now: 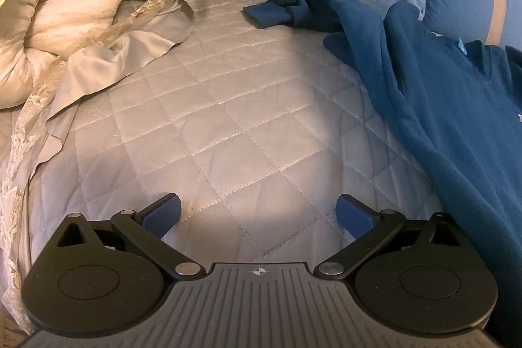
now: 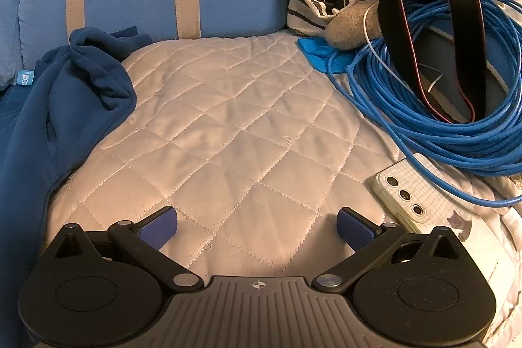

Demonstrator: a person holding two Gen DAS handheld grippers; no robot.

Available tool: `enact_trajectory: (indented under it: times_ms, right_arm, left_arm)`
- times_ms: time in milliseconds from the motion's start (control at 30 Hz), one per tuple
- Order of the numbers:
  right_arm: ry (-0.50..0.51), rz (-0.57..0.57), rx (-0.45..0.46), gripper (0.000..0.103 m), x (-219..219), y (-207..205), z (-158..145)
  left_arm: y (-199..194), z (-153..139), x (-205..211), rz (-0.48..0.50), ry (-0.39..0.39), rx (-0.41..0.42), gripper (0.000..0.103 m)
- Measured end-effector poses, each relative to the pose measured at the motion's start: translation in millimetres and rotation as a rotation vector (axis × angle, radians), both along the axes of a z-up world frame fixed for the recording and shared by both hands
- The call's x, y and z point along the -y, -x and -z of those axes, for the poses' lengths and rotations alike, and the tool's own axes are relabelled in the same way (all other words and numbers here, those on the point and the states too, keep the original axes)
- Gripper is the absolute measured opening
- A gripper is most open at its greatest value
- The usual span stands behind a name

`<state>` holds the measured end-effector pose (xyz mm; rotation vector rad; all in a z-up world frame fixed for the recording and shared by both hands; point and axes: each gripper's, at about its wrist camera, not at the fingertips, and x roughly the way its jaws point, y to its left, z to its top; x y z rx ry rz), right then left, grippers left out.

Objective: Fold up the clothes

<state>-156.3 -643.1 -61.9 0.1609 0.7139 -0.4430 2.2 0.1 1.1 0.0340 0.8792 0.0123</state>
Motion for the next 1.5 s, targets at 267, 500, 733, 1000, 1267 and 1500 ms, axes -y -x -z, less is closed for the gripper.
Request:
enact_trajectory:
  times_ms: [267,500,733,1000,1267,1500]
  right_arm:
    - [-0.011,0.008,-0.041,0.103,4,-4,-2]
    - [-0.018,0.011,-0.068,0.103,7,-8,-3]
    - [-0.024,-0.018,-0.068,0.103,10,-11,-3]
    - [-0.049,-0.066,-0.077,0.102,15,-6,-15]
    - [-0.036,-0.166,-0.02,0.102,-5,13,-49]
    - [-0.055,-0.302,0.051,0.102,-31,43,-93]
  left_arm:
    - [-2,0,1,-0.006,-0.003,0.004,0.103]
    - [-8,4,3,0.004,-0.017,0.002,0.103]
    - [-2,5,3,0.013,-0.01,0.02,0.103]
    - [19,-21,-8,-0.004,0.03,0.087,0.103]
    - [69,-79,-17,0.063,0.058,0.225,0.103]
    - [110,-114,-16,0.118,0.087,0.302,0.103]
